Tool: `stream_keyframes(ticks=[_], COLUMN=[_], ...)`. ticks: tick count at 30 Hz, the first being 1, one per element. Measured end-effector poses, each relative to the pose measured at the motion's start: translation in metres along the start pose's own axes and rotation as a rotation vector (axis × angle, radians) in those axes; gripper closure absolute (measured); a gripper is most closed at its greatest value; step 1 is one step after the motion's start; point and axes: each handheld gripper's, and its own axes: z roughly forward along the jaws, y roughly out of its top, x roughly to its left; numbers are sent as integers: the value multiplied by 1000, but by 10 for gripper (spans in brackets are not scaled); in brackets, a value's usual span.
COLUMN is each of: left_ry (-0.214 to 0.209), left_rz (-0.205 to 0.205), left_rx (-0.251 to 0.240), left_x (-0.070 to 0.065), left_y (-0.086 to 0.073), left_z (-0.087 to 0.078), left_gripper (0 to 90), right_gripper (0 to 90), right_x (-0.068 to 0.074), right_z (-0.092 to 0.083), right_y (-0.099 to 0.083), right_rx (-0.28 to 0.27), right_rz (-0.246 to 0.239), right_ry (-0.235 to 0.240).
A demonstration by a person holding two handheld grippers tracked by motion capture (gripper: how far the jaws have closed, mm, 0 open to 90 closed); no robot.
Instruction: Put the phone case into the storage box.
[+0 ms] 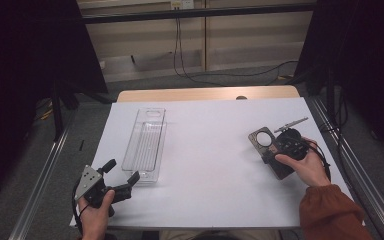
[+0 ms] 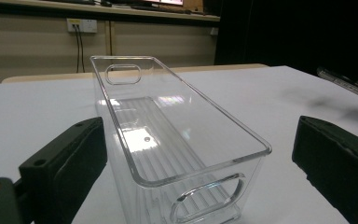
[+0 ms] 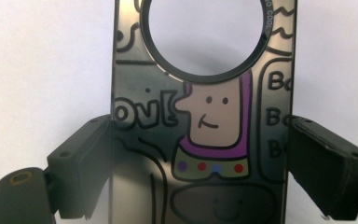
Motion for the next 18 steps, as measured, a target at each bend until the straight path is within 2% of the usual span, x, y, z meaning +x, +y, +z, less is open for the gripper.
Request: stream_keyframes(ticks=[3,6,10,13,15,16,18], left_ry=[0,-3,1,2,5,8,6], left_rz=[3,-2,-4,-3,17,18,16], left_rx=[2,1,-2,-4,8,11,11], left_x=[0,0,0,0,1,1,1], left_y=[0,0,0,0,0,1,1], left_z=[0,0,1,0,-1,-1,-1], left_gripper=[33,33,33,33,33,33,33], right_gripper=[123,123,123,123,123,123,123], right_x=[2,4,6,6,6,5,6], right_z=[-2,-4,-9,-9,-9,-8,-7], right_y=[0,0,-2,-3,-4,-5,-7], right_rx=[-30,-91,-141,-174,-185,-201,-211], right_rz=[-26,-30,-39,-67,-73,-79,-68], right_ry=[14,21,47,49,39,52,63])
